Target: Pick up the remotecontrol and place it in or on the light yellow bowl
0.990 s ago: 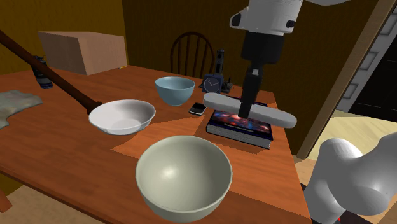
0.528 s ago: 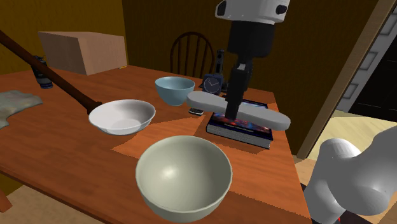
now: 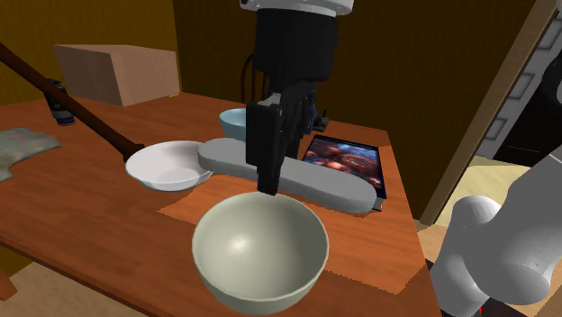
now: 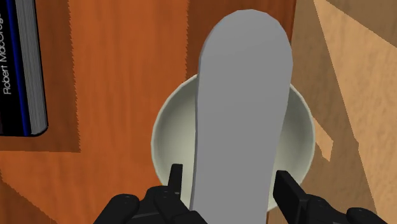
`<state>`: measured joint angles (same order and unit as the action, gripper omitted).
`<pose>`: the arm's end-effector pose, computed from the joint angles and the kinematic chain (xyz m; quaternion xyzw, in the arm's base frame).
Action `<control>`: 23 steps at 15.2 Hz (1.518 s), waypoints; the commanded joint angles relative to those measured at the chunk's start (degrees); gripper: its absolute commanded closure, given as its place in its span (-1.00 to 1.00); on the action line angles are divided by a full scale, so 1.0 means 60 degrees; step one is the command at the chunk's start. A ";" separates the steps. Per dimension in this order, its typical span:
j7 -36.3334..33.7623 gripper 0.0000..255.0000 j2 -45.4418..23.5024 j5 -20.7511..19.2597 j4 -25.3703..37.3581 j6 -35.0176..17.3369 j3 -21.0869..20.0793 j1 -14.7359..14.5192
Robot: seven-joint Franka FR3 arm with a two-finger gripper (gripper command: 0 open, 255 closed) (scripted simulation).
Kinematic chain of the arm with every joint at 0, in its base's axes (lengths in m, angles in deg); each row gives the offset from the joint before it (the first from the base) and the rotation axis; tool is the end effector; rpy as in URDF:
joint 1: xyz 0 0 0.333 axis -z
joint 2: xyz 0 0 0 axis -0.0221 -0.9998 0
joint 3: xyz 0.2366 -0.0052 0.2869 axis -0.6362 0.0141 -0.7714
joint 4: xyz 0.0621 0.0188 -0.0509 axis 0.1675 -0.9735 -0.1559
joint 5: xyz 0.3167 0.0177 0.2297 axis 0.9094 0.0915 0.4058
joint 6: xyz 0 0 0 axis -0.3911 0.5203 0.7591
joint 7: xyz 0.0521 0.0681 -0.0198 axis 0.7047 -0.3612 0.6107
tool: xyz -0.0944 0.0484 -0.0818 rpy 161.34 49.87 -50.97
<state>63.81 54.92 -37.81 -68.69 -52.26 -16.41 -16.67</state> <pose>0.2685 0.3723 0.7089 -0.9825 -0.1861 -0.0030 0.0096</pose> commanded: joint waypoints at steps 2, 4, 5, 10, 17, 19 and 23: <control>-0.0466 1.00 -0.0556 -0.0208 0.0376 -0.0170 -0.0377 -0.0061; -0.0412 1.00 -0.0436 -0.0151 0.0002 -0.0438 -0.0351 -0.0073; -0.0387 1.00 -0.0381 -0.0125 -0.0180 -0.0570 -0.0342 -0.0079; -0.0279 1.00 -0.0151 -0.0010 -0.1041 -0.1224 -0.0316 -0.0111; -0.0194 1.00 0.0018 0.0085 -0.1875 -0.1905 -0.0321 -0.0149; -0.0194 1.00 0.0018 0.0084 -0.1875 -0.1905 -0.0321 -0.0149; -0.0194 -1.00 0.0018 0.0084 -0.1876 -0.1906 -0.0320 -0.0149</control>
<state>62.65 55.03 -37.31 -79.92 -63.69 -18.32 -17.56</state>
